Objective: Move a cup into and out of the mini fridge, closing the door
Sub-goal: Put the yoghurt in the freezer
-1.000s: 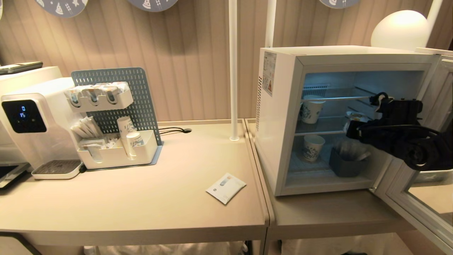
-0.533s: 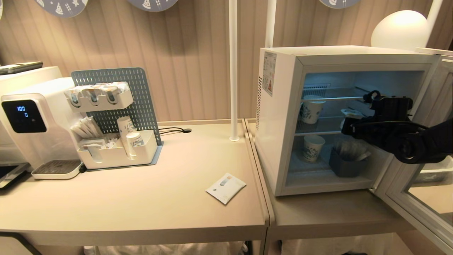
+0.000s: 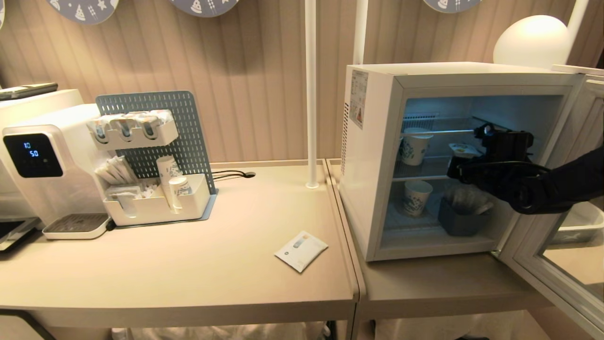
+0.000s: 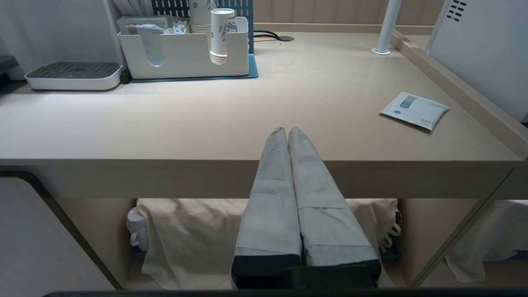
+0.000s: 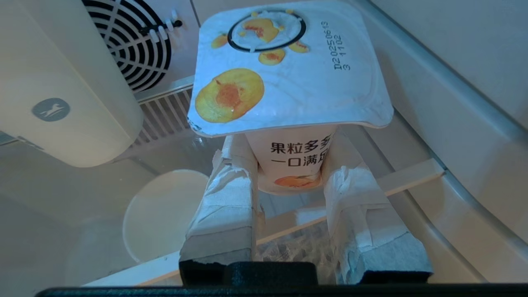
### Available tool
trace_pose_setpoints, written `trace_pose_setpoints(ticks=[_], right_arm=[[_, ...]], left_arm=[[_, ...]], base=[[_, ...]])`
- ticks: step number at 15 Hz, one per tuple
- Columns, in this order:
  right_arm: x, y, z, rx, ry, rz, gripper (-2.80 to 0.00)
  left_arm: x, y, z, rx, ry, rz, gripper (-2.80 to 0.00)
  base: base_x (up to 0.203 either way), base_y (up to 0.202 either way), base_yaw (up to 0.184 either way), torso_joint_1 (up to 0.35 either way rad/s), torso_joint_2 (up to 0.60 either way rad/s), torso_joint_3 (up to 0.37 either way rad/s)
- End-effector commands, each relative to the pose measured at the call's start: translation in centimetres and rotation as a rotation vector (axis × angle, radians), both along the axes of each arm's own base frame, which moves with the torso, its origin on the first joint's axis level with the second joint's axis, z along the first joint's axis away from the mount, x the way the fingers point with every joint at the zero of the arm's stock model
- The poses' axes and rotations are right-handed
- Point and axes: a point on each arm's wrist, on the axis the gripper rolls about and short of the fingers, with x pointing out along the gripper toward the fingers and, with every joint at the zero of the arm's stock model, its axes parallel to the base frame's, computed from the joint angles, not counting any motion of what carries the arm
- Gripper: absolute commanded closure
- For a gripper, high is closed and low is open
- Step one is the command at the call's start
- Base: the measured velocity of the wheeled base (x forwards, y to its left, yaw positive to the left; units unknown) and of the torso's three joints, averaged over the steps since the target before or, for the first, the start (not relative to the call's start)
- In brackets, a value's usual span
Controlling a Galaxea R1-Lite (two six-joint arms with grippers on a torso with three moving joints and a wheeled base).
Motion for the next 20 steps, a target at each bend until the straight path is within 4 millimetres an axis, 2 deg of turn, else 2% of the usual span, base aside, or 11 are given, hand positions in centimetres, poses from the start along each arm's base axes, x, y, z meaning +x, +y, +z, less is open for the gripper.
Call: trace_pose_setpoints(ticks=[1,7,10,12,16,17,20], right_arm=[[0.0,-0.1,-0.6,-0.006,0.036,-0.023,0.0],[-0.8,-0.1,1.3,-0.001,0.009,-0.037,0.0],[-2.0,0.0,1.9,0.004,0.011,-0.029,0.0],[-2.9,0.1,2.1,0.016,0.018,0.002,0.0],[-3.1,0.1,1.8,0.02,0.03,0.004,0.0],[-3.1,0.1,1.7,0.016,0.039,0.003,-2.8],[-3.0,0.1,1.6,0.021,0.035,0.002,-2.8]], left_arm=[[0.0,0.0,0.0,0.0,0.001,0.0,0.0],[0.0,0.0,0.0,0.0,0.001,0.0,0.0],[0.0,0.0,0.0,-0.001,0.001,0.0,0.0],[0.0,0.0,0.0,0.0,0.001,0.0,0.0],[0.0,0.0,0.0,0.0,0.001,0.0,0.0],[0.0,0.0,0.0,0.0,0.001,0.0,0.0],[0.0,0.0,0.0,0.0,0.001,0.0,0.0]], base=[[0.0,0.0,0.0,0.0,0.0,0.0],[0.0,0.0,0.0,0.0,0.0,0.0],[0.0,0.0,0.0,0.0,0.0,0.0],[0.0,0.0,0.0,0.0,0.0,0.0],[0.0,0.0,0.0,0.0,0.0,0.0],[0.0,0.0,0.0,0.0,0.0,0.0],[0.0,0.0,0.0,0.0,0.0,0.0]])
